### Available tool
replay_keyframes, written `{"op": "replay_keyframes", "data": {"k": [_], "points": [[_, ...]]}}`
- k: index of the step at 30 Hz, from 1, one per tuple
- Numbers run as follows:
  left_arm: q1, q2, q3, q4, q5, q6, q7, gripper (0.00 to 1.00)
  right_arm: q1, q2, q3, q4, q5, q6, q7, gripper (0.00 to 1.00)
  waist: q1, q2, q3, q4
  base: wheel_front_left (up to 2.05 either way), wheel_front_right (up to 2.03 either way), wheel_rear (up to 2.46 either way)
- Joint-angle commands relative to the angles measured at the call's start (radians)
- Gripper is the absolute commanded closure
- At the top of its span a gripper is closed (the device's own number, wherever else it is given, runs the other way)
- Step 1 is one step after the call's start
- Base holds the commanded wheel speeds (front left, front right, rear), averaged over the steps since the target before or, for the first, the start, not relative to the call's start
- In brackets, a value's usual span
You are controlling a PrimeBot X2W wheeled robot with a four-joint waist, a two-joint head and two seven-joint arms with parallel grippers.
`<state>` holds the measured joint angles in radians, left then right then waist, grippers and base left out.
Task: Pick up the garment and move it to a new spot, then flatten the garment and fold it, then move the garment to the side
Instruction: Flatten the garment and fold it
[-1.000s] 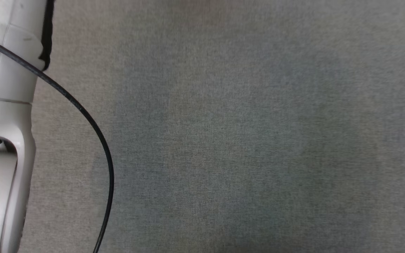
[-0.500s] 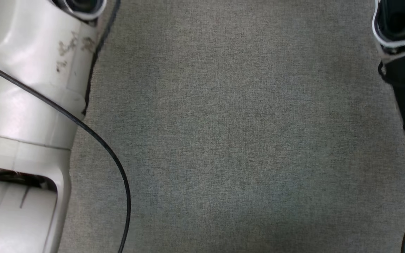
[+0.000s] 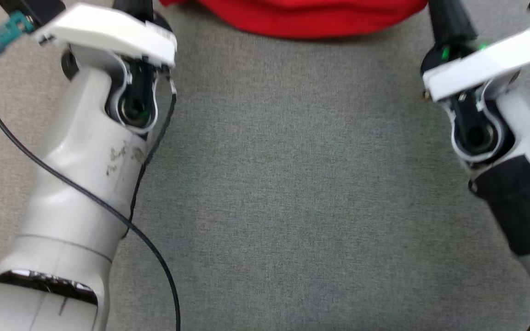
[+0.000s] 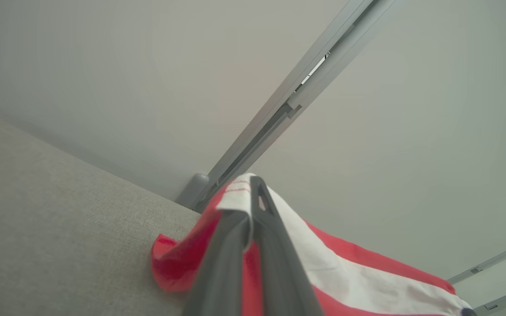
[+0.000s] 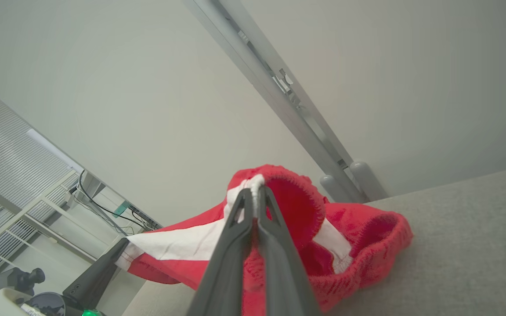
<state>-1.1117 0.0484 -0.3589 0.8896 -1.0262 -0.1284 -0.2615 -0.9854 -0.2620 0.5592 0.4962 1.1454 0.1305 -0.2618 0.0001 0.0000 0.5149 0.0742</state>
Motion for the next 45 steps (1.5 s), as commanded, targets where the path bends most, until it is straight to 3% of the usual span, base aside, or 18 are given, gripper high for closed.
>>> {"op": "replay_keyframes", "data": {"k": [1, 15, 31, 39, 45], "points": [[0.041, 0.005, -0.009, 0.012, -0.013, -0.003, -0.004, 1.0, 0.044, -0.012, 0.03, 0.001, 0.035, 0.0, -0.004, 1.0, -0.0001, 0.0, -0.061, -0.003, 0.0, 0.0, 0.0], [0.297, 0.064, -0.185, 0.105, -0.089, -0.003, 0.026, 1.0, 0.264, -0.066, 0.232, 0.011, 0.213, 0.0, -0.004, 1.0, -0.0001, 0.0, -0.262, -0.002, 0.0, 0.0, 0.0], [0.486, 0.124, -0.335, 0.098, -0.083, -0.003, 0.005, 1.0, 0.361, -0.125, 0.469, -0.006, 0.137, 0.0, -0.003, 1.0, -0.0001, 0.0, -0.399, -0.001, 0.0, 0.0, 0.0], [0.569, 0.151, -0.38, 0.081, -0.037, -0.003, -0.003, 1.0, 0.416, -0.143, 0.51, -0.003, 0.159, 0.0, -0.003, 1.0, -0.0001, 0.0, -0.467, 0.013, 0.0, 0.0, 0.0], [0.634, 0.175, -0.356, 0.043, 0.073, -0.003, -0.004, 1.0, 0.465, -0.166, 0.518, -0.023, 0.208, 0.0, -0.003, 1.0, -0.0001, 0.0, -0.514, 0.024, 0.0, 0.0, 0.0]]}}
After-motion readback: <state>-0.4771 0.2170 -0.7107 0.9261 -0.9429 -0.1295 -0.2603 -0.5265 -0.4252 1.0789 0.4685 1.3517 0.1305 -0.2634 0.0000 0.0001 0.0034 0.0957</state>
